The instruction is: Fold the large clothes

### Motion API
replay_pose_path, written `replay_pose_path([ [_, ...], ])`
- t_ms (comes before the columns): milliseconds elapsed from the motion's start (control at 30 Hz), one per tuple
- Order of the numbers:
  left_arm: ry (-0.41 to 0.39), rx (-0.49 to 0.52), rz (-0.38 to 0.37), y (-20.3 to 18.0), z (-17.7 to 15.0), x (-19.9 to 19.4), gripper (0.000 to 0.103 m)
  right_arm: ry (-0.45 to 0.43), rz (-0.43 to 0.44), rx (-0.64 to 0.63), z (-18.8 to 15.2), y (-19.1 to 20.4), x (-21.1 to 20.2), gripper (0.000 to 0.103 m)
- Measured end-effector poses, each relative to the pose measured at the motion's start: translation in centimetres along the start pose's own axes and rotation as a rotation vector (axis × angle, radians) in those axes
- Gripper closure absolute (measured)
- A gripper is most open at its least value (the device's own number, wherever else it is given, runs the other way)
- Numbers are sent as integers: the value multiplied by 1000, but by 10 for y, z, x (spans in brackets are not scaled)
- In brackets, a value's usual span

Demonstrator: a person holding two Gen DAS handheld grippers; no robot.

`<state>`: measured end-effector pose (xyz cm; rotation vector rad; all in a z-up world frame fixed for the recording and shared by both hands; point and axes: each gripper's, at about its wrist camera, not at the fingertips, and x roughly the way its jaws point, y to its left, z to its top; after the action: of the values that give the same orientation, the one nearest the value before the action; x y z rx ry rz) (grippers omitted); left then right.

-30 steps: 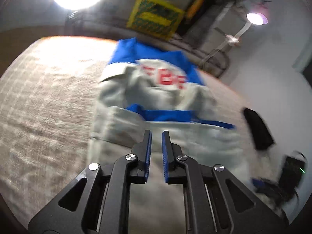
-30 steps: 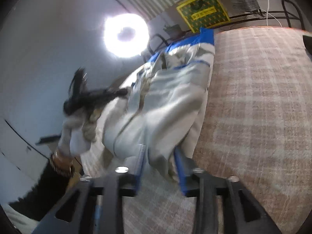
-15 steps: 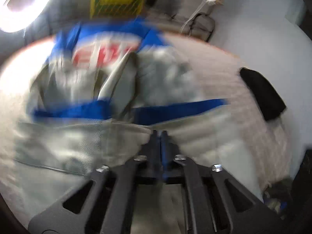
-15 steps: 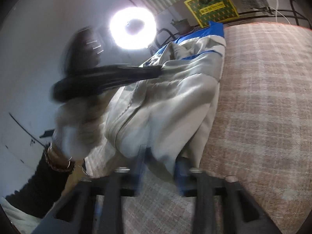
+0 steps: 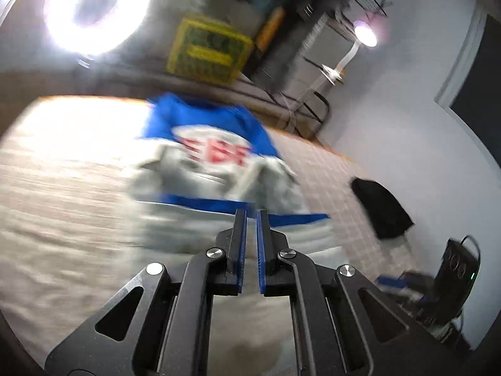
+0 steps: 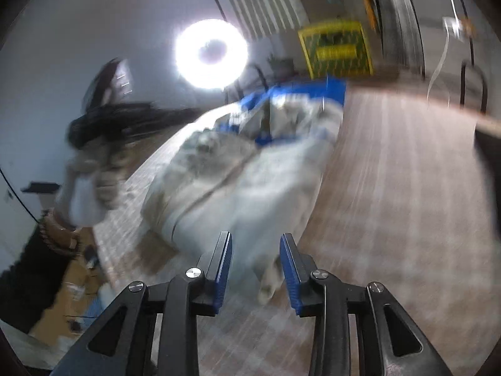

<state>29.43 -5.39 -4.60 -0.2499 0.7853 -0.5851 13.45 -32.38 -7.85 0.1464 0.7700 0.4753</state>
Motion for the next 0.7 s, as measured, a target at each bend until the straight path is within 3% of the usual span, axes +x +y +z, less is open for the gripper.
replay_pose_path([
  [100, 12, -35, 40, 35, -11, -20, 100, -5, -17, -26, 20, 4, 12, 68],
  [200, 42, -66, 61, 57, -26, -17, 100, 36, -225, -63, 31, 0, 40, 47],
  [233, 54, -77, 57, 63, -29, -13, 100, 46, -256, -42, 32, -5, 45, 41],
  [300, 94, -120, 39, 75, -34, 3, 89, 83, -232, 65, 36, -26, 60, 35],
  [333, 119, -153, 23, 82, -36, 14, 68, 100, -187, 131, 36, -38, 66, 35],
  [367, 129, -181, 5, 89, -37, 21, 57, 112, -142, 185, 36, -49, 73, 35],
  [400, 137, -210, -17, 96, -40, 29, 57, 124, -98, 222, 36, -57, 79, 36],
  [433, 145, -230, -38, 99, -43, 34, 57, 128, -77, 237, 36, -60, 82, 44],
  [467, 143, -250, -56, 102, -45, 38, 58, 127, -47, 247, 38, -62, 86, 60],
  [500, 131, -263, -61, 104, -47, 40, 63, 125, -37, 239, 40, -60, 87, 67],
  [533, 124, -267, -57, 104, -49, 41, 86, 117, -47, 222, 41, -56, 86, 71],
  [567, 122, -258, -58, 102, -51, 39, 91, 106, -63, 192, 43, -50, 84, 80],
  [700, 37, -245, -37, 91, -60, 6, 100, 43, -99, 42, 53, -18, 67, 91],
])
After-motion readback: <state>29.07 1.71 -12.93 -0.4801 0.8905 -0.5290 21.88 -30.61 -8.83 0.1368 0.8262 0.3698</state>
